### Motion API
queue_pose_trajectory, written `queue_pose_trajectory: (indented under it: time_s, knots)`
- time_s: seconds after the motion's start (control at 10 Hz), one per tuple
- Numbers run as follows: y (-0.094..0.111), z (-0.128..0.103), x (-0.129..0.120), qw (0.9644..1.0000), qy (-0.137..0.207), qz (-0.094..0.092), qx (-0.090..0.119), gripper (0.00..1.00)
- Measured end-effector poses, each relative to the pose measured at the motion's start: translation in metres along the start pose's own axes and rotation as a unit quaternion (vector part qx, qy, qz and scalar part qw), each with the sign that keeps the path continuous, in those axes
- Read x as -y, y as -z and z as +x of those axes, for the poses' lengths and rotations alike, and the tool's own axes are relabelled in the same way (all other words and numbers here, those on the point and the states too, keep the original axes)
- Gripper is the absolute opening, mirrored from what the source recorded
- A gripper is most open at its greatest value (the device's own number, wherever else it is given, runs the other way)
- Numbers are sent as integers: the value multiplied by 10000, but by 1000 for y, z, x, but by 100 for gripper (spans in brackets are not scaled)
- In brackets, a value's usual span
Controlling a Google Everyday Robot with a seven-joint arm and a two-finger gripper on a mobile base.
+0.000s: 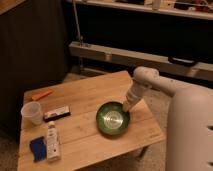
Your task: Drag the ceramic bowl in a circle
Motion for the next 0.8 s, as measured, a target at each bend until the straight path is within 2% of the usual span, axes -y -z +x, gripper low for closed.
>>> queue_pose_trajectory:
  time_s: [0.1,0.3,0.4,0.6,0.8]
  knots:
    - [-3,20,-10,9999,98,52,-61,0]
    - [-3,30,-27,9995,275,154,-42,0]
    - [4,29,-46,9987,464,213,0,0]
    - [19,26,-79,9966,789,215,73,0]
    - [23,10,-126,9915,1285,161,116,0]
